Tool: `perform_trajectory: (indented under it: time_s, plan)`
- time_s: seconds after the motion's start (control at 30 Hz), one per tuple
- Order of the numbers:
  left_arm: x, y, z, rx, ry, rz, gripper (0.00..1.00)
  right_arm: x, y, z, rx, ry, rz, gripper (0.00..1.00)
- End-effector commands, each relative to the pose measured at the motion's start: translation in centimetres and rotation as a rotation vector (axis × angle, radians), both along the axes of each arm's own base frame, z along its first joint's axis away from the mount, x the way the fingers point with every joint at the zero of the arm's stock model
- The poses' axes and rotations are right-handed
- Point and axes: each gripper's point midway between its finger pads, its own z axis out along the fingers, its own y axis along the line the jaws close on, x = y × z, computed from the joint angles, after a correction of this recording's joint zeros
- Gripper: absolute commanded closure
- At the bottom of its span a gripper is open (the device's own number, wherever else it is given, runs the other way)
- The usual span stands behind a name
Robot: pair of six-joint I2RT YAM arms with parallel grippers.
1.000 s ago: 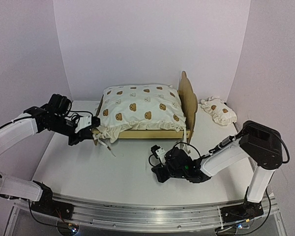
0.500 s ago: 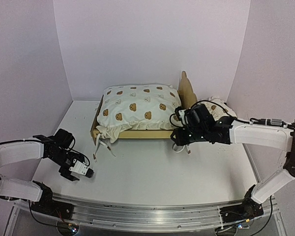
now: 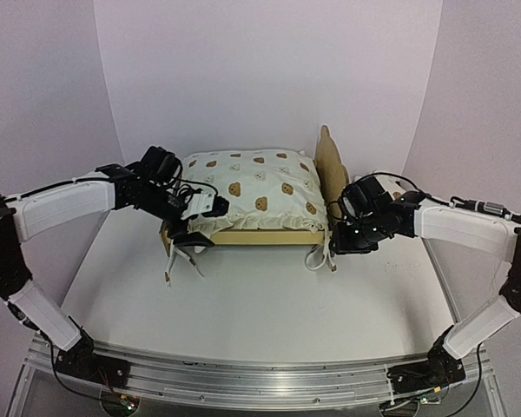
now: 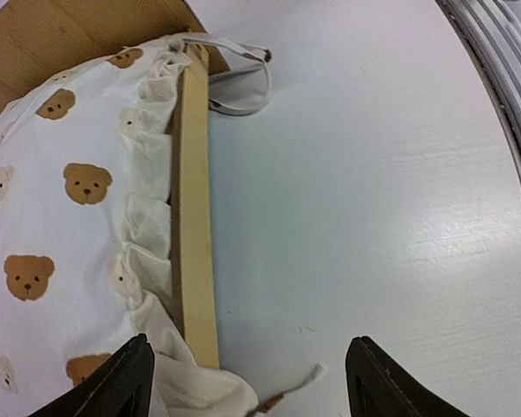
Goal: Set up the pet bed
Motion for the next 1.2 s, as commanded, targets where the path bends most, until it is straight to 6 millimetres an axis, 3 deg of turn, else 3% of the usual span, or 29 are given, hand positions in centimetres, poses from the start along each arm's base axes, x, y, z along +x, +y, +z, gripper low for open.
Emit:
perform_trajectory:
  time_s: [0.0, 0.1, 0.13, 0.3, 0.53, 0.63, 0.8, 1.03, 1.17]
  plan:
    - [3.7, -5.0, 1.6, -0.146, 0.082, 0.118, 0.23, -0.2, 0.5, -2.6, 0.005, 0.075, 0.079, 0.63]
    - [5.6, -8.1, 1.1, -0.178, 0.073, 0.129, 0.23, -0.3, 0.8, -4.4, 0.003, 0.044, 0.193, 0.7]
    - [5.8, -9.0, 1.6, -0.195, 0.074, 0.125, 0.23, -0.2, 0.6, -4.9, -0.002, 0.018, 0.214, 0.7]
    - [6.0, -13.4, 0.4, -0.218, 0.123, 0.11, 0.27, -0.3, 0.3, -6.5, 0.025, -0.121, 0.316, 0.65]
    - [6.2, -17.1, -3.1, -0.229, 0.207, 0.126, 0.31, 0.6, -0.2, -9.0, -0.001, -0.154, 0.306, 0.64]
    - [6.9, -18.3, -3.5, -0.241, 0.18, 0.129, 0.31, 1.0, -0.2, -9.6, 0.008, -0.161, 0.285, 0.64]
    - [10.0, -19.5, -3.4, -0.255, 0.098, 0.204, 0.3, 2.6, -0.7, -10.5, -0.032, -0.172, 0.241, 0.64]
    - [12.2, -20.5, -3.8, -0.271, 0.072, 0.266, 0.3, 3.2, -0.3, -9.4, -0.012, -0.202, 0.256, 0.92]
    - [12.1, -21.3, -4.4, -0.284, 0.079, 0.257, 0.3, 3.1, 0.3, -8.1, 0.017, -0.225, 0.278, 0.96]
